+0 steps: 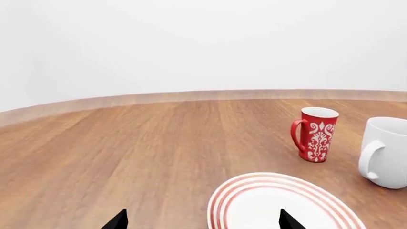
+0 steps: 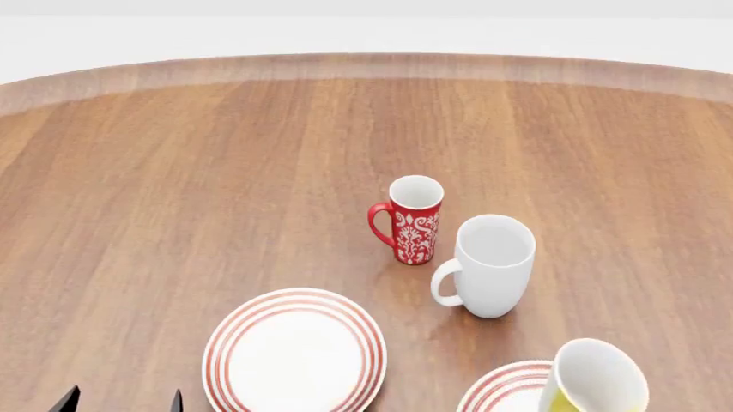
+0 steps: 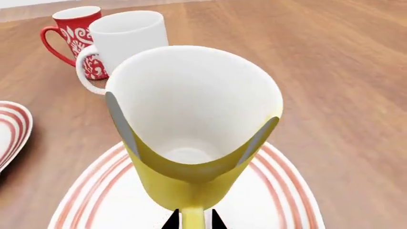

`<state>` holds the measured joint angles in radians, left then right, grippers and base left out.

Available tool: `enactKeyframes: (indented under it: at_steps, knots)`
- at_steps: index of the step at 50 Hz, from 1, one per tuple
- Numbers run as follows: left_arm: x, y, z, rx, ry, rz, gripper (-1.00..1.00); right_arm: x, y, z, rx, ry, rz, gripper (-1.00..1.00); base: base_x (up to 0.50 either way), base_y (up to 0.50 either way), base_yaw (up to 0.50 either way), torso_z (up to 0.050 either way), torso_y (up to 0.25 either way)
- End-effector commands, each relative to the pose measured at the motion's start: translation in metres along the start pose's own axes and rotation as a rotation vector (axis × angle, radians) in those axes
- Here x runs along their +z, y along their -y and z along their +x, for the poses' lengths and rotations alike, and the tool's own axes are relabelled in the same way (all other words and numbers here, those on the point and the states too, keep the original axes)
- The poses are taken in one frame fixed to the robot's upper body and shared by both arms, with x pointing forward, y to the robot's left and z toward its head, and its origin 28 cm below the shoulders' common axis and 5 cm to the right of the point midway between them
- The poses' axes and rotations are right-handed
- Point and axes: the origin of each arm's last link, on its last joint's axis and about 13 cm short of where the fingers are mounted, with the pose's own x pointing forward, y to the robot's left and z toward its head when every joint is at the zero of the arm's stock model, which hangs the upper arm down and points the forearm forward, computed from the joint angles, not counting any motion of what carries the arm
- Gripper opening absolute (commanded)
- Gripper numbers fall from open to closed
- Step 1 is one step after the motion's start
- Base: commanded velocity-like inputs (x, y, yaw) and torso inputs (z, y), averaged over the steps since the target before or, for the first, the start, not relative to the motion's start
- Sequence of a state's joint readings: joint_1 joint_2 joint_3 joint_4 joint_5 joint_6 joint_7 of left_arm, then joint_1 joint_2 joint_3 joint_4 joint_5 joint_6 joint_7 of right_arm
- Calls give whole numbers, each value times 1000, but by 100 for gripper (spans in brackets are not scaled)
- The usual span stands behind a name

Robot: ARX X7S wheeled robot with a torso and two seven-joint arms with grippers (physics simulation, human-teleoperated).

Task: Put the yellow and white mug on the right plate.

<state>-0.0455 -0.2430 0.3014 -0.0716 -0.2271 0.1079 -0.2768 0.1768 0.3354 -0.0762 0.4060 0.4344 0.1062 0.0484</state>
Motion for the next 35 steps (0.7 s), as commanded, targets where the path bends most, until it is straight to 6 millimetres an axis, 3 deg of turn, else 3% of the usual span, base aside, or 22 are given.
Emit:
enactKeyframes:
  at_steps: [1, 35]
  knots:
    - [0, 0, 0, 1, 1, 1, 100, -2, -1, 5, -23, -14, -5, -100, 0, 0, 0, 0, 0]
    - [0, -1, 1, 3, 2, 3, 100, -14, -2, 13, -18, -64, -35, -100, 0, 0, 0, 0, 0]
